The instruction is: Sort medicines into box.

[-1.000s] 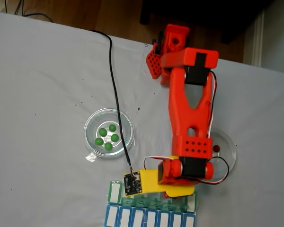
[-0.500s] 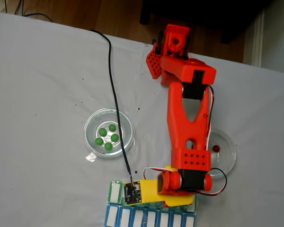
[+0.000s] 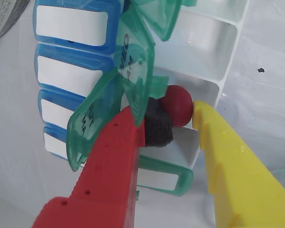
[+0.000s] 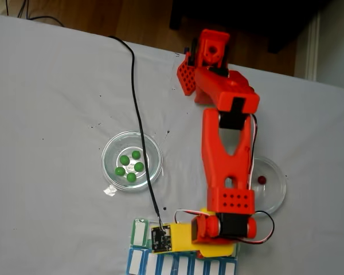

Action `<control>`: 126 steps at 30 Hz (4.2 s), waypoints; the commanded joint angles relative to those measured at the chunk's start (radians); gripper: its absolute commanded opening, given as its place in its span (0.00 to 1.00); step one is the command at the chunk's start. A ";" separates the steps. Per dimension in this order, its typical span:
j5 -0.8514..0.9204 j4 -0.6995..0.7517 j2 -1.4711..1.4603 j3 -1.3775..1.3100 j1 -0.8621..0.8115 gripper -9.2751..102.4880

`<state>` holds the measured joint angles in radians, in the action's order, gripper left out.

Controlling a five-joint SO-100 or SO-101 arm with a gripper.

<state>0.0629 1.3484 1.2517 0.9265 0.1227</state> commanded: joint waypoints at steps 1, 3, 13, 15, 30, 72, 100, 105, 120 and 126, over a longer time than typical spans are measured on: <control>-0.008 0.012 0.011 -0.149 0.023 0.09; -0.009 0.028 -0.015 -0.187 0.023 0.09; -0.017 0.109 -0.081 -0.293 0.032 0.20; -0.014 0.138 -0.092 -0.314 0.034 0.22; -0.009 0.163 -0.092 -0.324 0.035 0.26; 0.238 0.341 0.419 0.075 0.127 0.10; 0.449 0.236 0.552 0.509 0.351 0.10; 0.413 0.152 0.646 0.637 0.379 0.11; 0.431 0.061 0.635 0.732 0.383 0.10; 0.451 0.058 0.600 0.729 0.376 0.13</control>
<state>0.5001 1.4143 1.7978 1.6751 0.4970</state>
